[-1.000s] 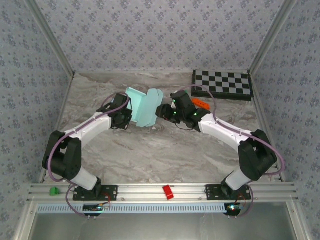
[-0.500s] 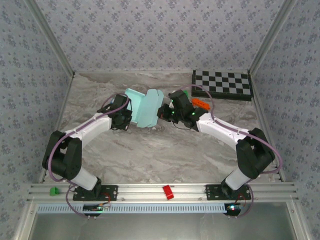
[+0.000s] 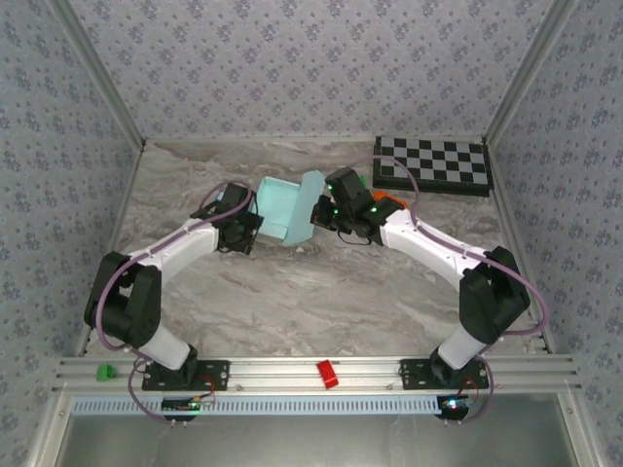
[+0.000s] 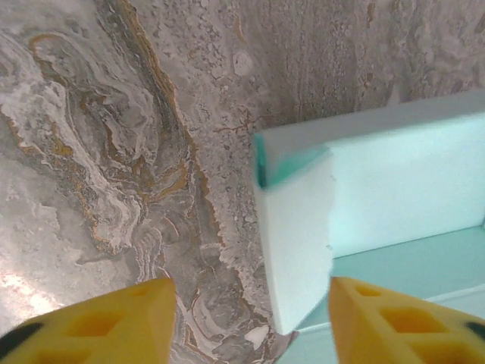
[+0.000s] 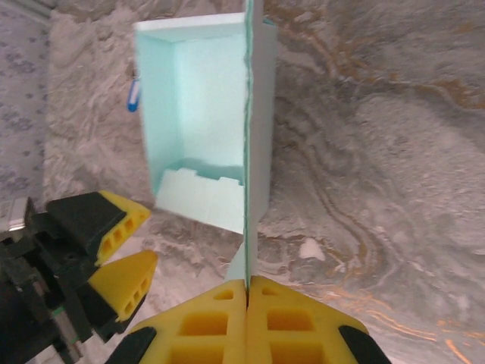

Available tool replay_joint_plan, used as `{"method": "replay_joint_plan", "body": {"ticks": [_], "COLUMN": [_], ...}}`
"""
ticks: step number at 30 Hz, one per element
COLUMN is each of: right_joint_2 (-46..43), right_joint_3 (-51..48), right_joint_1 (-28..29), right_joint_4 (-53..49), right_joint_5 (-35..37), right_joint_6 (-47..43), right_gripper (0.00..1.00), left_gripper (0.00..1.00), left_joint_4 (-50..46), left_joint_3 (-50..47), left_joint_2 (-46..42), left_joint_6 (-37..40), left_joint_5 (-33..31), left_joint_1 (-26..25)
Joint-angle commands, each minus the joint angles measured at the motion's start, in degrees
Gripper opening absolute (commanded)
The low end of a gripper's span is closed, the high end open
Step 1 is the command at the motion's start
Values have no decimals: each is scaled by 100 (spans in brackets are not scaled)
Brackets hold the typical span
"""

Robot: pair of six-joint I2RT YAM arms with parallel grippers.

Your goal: Fold the paper box

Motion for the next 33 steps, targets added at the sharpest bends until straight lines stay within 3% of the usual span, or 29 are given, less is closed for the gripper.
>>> {"method": "replay_joint_plan", "body": {"ticks": [1,9,16,20,24,29,33], "right_joint_2": [124,419,637,734,733,823,1082], "right_joint_3": [368,1147,1984,2418,2504,2740,3028], "right_joint_1": [20,-81,-315,-349,-332,-396,-520], "right_joint_4": [-795,-1849,-2962,-3533,-3762,-3983,-4168], "right_joint_5": [571,439,135,279,479,-12,-529], "right_joint_6": [-105,-888,-2191,-3314,-4398,-5517,-6328], "right_gripper": [0,0,0,0,0,0,0], "left_gripper": [62,78,78,78,73,67,55], "left_joint_4": [73,118,-390,-549,-309,-460,-524], "left_joint_3": [293,290,670,964,977,1232,1339], "left_joint_2": [92,-206,-304,-173,-147,136,518], "left_joint_6": [251,1328,2987,4201,5142,5851,6056], "left_joint_5": [225,85,-127,76,520,648,938], "left_joint_1": [-44,-45,200,447,735,940,1024]}}
